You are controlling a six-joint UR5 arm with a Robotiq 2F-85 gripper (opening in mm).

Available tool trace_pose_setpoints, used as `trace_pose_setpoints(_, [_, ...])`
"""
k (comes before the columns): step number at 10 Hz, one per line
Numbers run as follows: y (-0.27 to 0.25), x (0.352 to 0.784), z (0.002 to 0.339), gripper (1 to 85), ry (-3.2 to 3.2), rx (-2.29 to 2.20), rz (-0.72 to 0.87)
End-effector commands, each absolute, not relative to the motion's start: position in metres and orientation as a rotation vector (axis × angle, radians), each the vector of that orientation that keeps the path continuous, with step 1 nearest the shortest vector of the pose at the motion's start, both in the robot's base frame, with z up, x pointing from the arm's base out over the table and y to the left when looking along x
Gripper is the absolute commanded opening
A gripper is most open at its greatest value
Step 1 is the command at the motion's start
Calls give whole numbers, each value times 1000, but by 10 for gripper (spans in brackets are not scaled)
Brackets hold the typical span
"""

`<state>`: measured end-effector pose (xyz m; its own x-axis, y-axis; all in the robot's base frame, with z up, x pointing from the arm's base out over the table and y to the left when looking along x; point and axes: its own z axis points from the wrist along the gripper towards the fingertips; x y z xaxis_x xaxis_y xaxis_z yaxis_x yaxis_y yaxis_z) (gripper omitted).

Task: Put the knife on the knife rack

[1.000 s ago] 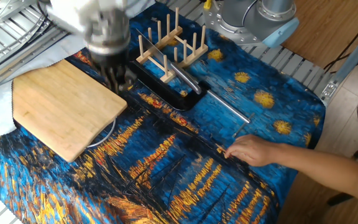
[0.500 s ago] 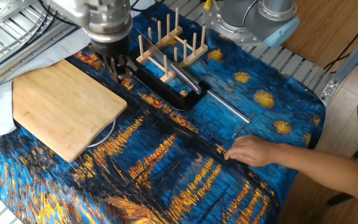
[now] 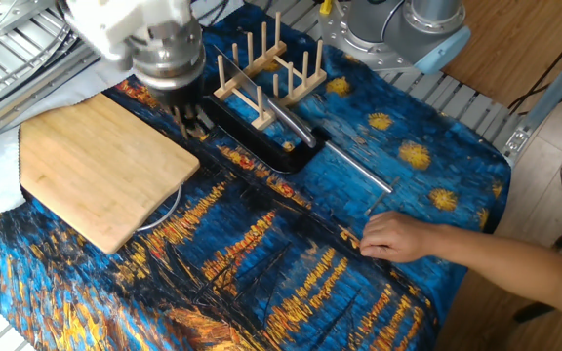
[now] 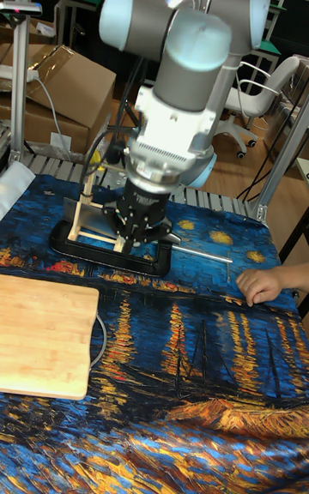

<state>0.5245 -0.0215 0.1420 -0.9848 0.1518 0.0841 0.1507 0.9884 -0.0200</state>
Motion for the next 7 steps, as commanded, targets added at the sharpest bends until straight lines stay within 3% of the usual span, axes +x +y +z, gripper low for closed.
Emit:
trace_pose_setpoints(1, [0,522,126,10,-3011,-329,-88])
trace_pose_setpoints(7, [-3,523,122,10,-3017,-314,-59])
